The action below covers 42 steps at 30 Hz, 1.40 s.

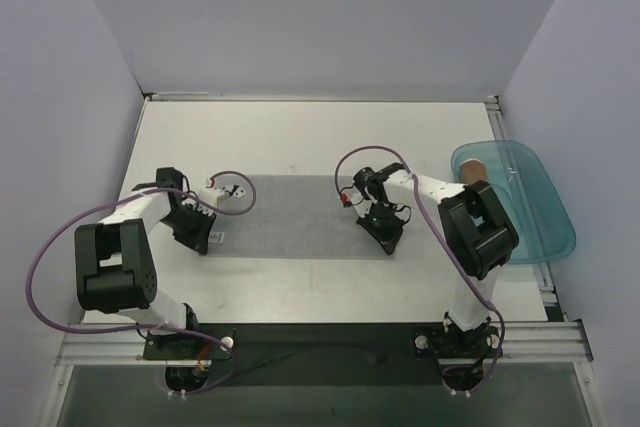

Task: Roll the towels
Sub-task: Flatten the towel

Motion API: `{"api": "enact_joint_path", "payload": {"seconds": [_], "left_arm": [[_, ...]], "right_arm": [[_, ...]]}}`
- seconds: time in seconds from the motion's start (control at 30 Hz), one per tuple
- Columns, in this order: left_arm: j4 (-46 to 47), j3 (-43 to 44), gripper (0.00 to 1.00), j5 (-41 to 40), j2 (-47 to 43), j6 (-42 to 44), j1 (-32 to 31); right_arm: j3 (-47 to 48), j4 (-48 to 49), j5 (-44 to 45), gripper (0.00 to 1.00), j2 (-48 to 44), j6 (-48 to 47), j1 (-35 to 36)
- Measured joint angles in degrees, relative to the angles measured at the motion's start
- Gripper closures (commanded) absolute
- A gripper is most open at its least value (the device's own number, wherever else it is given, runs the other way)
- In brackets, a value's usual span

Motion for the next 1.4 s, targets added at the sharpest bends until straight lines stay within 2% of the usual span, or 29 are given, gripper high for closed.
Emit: {"api": "enact_joint_path", "payload": {"seconds": [0.1, 0.13, 0.17, 0.27, 0.3, 0.4, 0.53, 0.67, 0.77, 0.87, 0.9, 0.97, 1.1, 1.4], "left_arm": [[-1.8, -1.2, 0.72, -1.0, -1.4, 1.0, 0.2], [-2.7, -1.5, 0.68, -1.2, -1.8, 1.4, 0.3], [-3.5, -1.7, 0.58, -1.2, -2.1, 1.9, 0.4], [-6.5, -1.5, 0.47, -1.0, -3.0, 2.6, 0.5], [-7.7, -0.8, 0.43, -0.9, -3.2, 2.6, 0.5], [-11.2, 4.3, 0.39, 0.0, -3.2, 2.3, 0.5], [-12.3, 17.6, 0.35, 2.4, -1.3, 1.3, 0.8], [-10.8, 29.2, 0.35, 4.5, 4.9, -0.7, 1.1], [-9.4, 34.7, 0.40, 5.7, 11.4, -2.7, 1.4], [-8.0, 39.1, 0.48, 6.3, 18.3, -5.4, 1.6], [-7.4, 40.2, 0.50, 6.4, 20.3, -6.1, 1.7], [-6.5, 41.9, 0.53, 6.4, 23.4, -7.8, 1.7], [-5.4, 44.9, 0.54, 6.3, 27.9, -9.9, 1.7], [-4.0, 46.7, 0.53, 5.2, 31.4, -11.3, 1.7]], "right_arm": [[-1.1, -0.3, 0.1, 0.91, -0.8, -0.9, 3.2], [-1.5, -0.5, 0.0, 0.89, -1.0, -1.1, 4.1], [-1.7, -0.7, 0.0, 0.87, -1.2, -1.3, 5.0], [-1.9, -1.4, -0.3, 0.75, -1.9, -1.8, 6.3], [-1.7, -1.6, 0.0, 0.65, -2.5, -2.1, 6.1], [0.7, -3.7, 0.4, 0.51, -4.1, -3.1, 4.0], [9.7, -4.9, 0.3, 0.42, -4.4, -4.2, -1.7], [20.2, -4.9, 0.2, 0.36, -2.9, -4.6, -8.1], [28.0, -4.8, -0.3, 0.36, 1.8, -4.1, -12.0], [34.4, -4.6, -0.4, 0.43, 8.2, -3.3, -14.6], [36.0, -4.4, -0.5, 0.49, 10.3, -2.8, -15.1], [38.3, -4.5, -0.7, 0.52, 14.0, -2.4, -15.6], [41.2, -4.8, -1.2, 0.58, 19.3, -1.7, -15.4], [44.0, -5.1, -2.9, 0.62, 24.8, -1.1, -15.1]]}}
